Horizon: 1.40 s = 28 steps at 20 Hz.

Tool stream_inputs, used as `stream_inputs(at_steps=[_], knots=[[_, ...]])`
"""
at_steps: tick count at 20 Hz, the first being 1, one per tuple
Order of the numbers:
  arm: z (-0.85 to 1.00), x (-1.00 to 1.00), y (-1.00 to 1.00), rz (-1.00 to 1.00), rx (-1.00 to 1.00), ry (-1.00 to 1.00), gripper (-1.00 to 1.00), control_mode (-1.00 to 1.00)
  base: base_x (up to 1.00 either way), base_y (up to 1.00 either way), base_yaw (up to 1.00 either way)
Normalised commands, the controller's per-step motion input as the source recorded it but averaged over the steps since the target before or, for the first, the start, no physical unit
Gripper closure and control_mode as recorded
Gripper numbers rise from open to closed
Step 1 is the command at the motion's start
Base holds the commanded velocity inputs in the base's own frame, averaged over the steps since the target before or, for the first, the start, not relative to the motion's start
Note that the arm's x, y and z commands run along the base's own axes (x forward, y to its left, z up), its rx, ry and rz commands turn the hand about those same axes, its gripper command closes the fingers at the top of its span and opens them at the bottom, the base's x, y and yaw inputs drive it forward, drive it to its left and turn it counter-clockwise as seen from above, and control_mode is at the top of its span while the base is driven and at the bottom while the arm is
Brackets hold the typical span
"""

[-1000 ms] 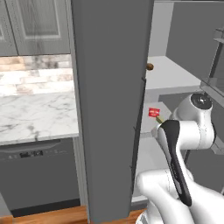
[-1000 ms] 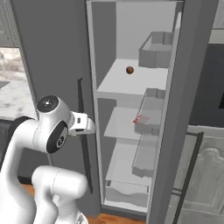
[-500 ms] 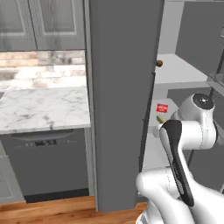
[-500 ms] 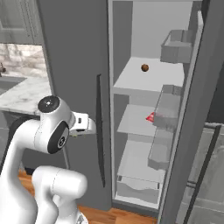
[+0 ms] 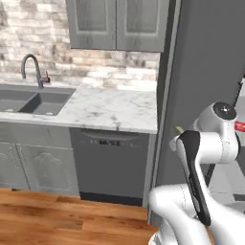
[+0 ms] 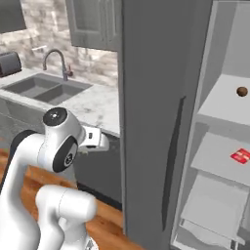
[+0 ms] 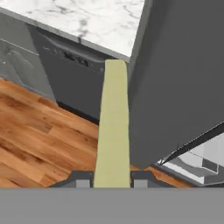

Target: Pick the egg and butter from the fridge and place them by the bowl for mixing.

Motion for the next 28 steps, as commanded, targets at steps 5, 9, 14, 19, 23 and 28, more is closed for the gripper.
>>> stream_inputs(at_steps=[5,9,14,19,23,28], knots=[[0.00,0.00,0.00,0.00,0.00,0.00,1.00,1.00,0.00,0.17,0.98],[0.00,0.00,0.00,0.00,0.00,0.00,1.00,1.00,0.01,0.12,0.95],[0.00,0.00,0.00,0.00,0.00,0.00,1.00,1.00,0.21,0.14,0.75],[0.00,0.00,0.00,0.00,0.00,0.00,1.00,1.00,0.64,0.16,0.36],[0.00,0.00,0.00,0.00,0.00,0.00,1.00,1.00,0.83,0.13,0.00],[0.00,0.00,0.00,0.00,0.00,0.00,1.00,1.00,0.91,0.10,0.00]])
